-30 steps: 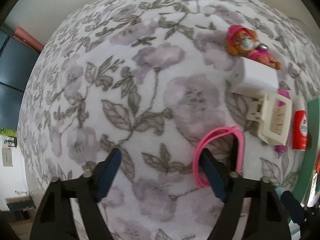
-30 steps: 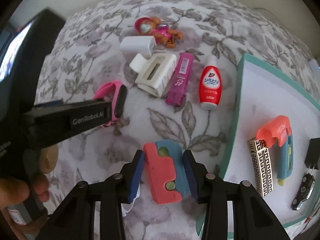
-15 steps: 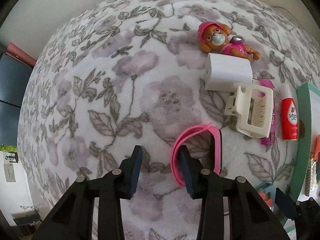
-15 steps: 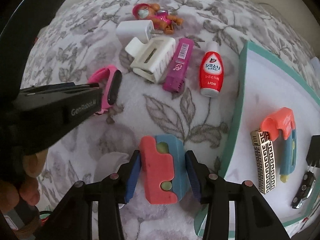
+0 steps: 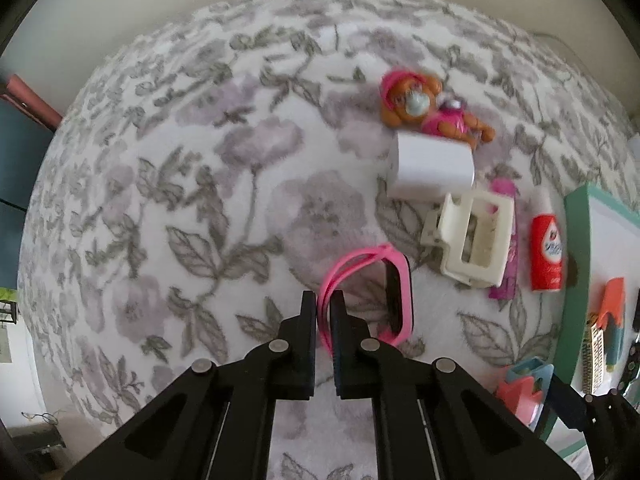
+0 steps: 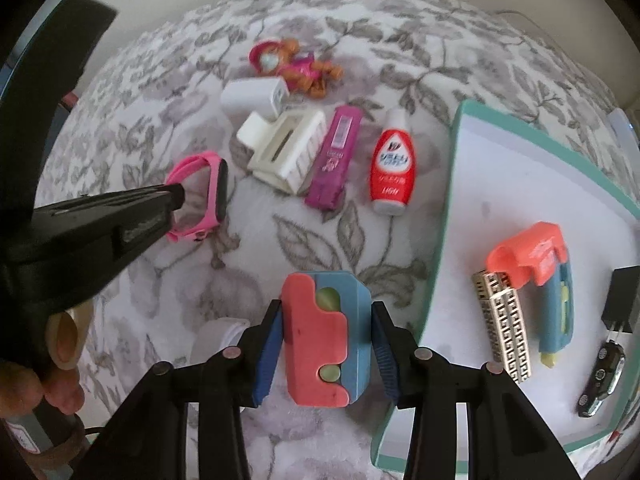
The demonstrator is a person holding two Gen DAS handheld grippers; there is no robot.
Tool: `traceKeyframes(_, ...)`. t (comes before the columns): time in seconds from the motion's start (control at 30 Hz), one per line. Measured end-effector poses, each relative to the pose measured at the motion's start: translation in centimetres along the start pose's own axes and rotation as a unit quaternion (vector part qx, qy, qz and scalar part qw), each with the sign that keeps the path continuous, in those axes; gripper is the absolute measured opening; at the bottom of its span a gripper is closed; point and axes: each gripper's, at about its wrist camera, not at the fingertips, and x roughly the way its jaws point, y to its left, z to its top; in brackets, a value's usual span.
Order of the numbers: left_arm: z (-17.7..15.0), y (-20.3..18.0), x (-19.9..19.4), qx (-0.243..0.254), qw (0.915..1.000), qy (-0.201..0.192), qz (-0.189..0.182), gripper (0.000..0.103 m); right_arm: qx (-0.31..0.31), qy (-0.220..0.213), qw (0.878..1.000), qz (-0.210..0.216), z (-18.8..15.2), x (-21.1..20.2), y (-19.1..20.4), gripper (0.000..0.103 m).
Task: Organize rigid objects
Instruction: 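Carry the eraser and pink band into the tray and open both grippers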
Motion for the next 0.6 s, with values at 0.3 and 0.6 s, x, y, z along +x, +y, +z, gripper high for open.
traceKeyframes(0.3,0.9,1.6,-5.6,-0.032,0.9969,-0.070,-0.015,0.006,0.039,-0.063,0.997,0.031,0.6,-5.4,-3.6,0.045)
traceKeyframes(0.6,0.3,-0.7,-10.6,-0.018,0.9902,-0.124,-0.063,0.006,0.098,-0.095,0.991,-0.008,-0.2,-8.0,-9.4,0.045)
